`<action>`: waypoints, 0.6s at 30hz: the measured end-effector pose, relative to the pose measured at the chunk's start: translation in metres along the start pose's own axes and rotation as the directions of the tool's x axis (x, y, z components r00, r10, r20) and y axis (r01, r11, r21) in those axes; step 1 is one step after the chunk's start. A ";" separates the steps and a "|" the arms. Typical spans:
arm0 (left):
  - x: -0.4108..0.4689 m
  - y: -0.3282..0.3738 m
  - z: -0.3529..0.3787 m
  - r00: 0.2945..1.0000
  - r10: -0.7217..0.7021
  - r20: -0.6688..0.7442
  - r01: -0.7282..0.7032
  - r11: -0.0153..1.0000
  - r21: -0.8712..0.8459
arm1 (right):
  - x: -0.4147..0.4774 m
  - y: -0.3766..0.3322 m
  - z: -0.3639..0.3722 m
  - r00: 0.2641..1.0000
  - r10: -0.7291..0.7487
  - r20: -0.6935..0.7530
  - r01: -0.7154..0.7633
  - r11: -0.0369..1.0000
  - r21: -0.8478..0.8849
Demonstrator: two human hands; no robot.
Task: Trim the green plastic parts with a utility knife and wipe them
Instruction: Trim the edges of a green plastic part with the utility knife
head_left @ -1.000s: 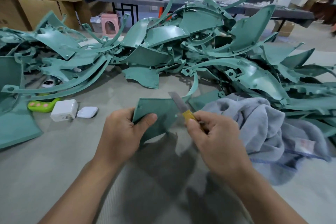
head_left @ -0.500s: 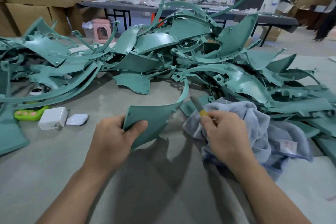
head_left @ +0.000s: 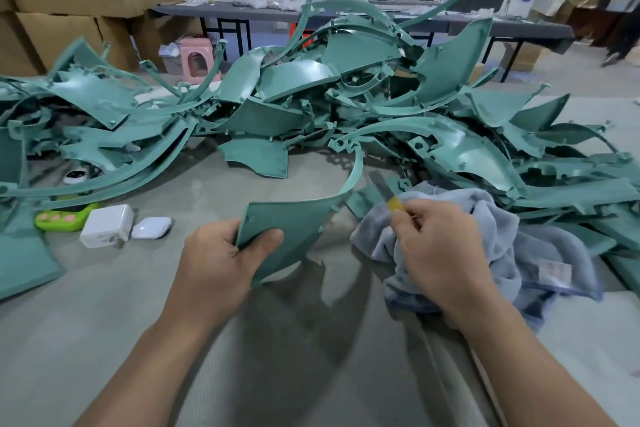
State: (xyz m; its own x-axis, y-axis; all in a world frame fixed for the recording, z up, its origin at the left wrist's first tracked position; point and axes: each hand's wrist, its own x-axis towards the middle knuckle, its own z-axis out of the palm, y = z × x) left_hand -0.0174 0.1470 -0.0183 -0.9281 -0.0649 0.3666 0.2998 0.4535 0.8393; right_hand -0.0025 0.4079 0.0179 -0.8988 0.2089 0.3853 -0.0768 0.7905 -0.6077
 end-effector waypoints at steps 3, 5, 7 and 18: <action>0.000 -0.003 0.000 0.999 -0.036 -0.007 0.036 0.999 -0.003 | -0.016 -0.022 0.000 0.976 -0.209 0.060 0.193 0.960 0.201; 0.000 -0.003 0.001 0.998 -0.059 -0.019 0.058 0.998 -0.008 | -0.028 -0.036 0.004 0.931 -0.329 0.160 0.278 0.920 0.276; 0.000 -0.002 0.001 0.998 -0.051 -0.025 0.051 0.999 0.013 | -0.029 -0.037 0.006 0.913 -0.340 0.223 0.281 0.924 0.260; -0.002 0.000 0.003 0.999 -0.033 0.016 0.034 0.999 -0.024 | -0.036 -0.051 0.004 0.912 -0.340 0.230 0.289 0.930 0.227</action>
State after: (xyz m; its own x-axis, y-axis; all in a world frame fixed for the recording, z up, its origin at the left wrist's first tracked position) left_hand -0.0163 0.1499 -0.0203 -0.9410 -0.0657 0.3321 0.2737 0.4298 0.8604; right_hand 0.0317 0.3575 0.0321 -0.8928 -0.2103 0.3984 -0.4294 0.6645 -0.6116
